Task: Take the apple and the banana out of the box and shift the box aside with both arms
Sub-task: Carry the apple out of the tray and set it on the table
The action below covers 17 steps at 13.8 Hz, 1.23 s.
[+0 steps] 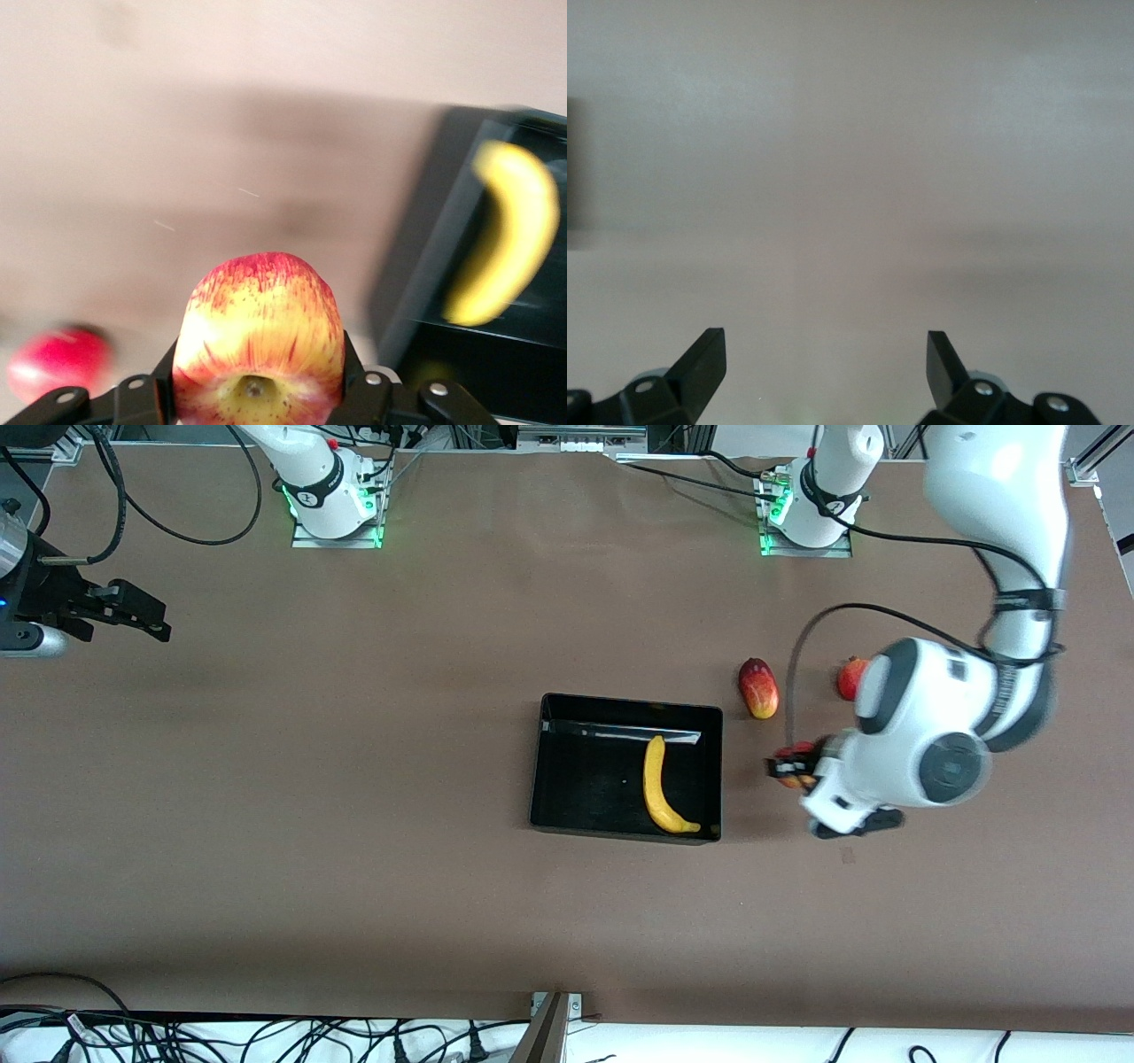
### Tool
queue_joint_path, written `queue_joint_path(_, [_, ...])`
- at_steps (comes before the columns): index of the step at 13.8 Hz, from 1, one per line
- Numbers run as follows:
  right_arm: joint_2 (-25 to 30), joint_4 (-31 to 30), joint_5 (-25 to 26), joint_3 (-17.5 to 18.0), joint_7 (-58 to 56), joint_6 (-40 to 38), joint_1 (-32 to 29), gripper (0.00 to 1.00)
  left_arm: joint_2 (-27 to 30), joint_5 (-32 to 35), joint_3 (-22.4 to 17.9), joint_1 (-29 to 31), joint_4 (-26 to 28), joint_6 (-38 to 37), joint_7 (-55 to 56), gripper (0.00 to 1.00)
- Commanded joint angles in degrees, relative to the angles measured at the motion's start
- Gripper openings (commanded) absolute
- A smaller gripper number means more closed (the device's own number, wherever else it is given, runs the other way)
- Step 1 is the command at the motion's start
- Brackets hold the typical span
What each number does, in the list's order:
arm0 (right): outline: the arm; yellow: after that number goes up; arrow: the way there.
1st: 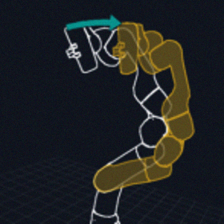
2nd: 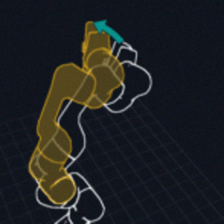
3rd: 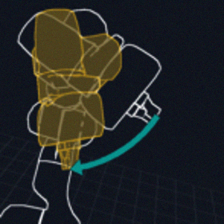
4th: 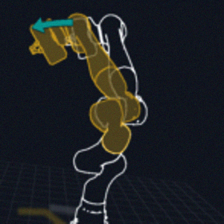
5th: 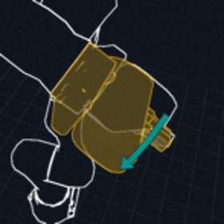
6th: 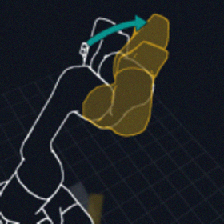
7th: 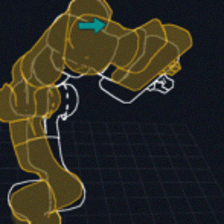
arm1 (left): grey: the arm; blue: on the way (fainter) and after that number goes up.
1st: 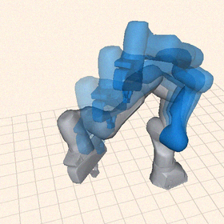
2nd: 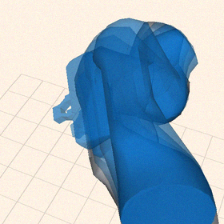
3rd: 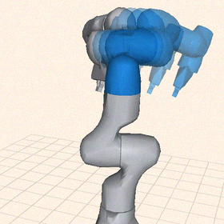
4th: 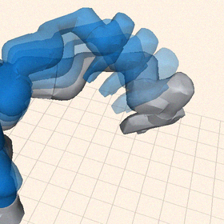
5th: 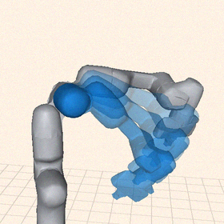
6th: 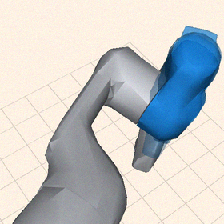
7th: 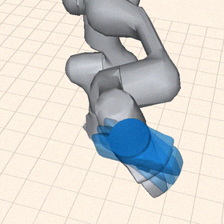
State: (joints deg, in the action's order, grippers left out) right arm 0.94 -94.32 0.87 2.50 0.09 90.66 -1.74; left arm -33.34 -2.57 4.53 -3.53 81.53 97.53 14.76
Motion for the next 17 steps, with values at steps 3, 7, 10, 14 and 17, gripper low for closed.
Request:
queue_joint_path(3, [-0.41,1.16,-0.08,0.14,0.52,-1.01,0.07,1.0,-4.08,5.47,0.75,8.0,0.2,9.13,-11.94,0.0])
queue_joint_path(7, [-0.41,1.16,-0.08,0.14,0.52,-1.01,0.07,1.0,-9.98,8.46,-0.04,8.1,2.83,25.29,-9.85,0.0])
queue_joint_path(10, [-0.41,1.16,-0.08,0.14,0.52,-1.01,0.07,1.0,-11.21,10.74,-1.36,7.66,7.31,34.01,-7.74,0.0])
queue_joint_path(14, [-0.41,1.16,-0.08,0.14,0.52,-0.92,0.07,1.0,-12.28,12.75,-2.42,7.13,10.14,40.46,-6.5,0.59])
queue_joint_path(17, [-0.41,1.16,-0.08,0.14,0.52,-0.84,0.07,1.0,-9.39,13.56,-2.16,6.17,9.0,31.11,-2.65,1.0])
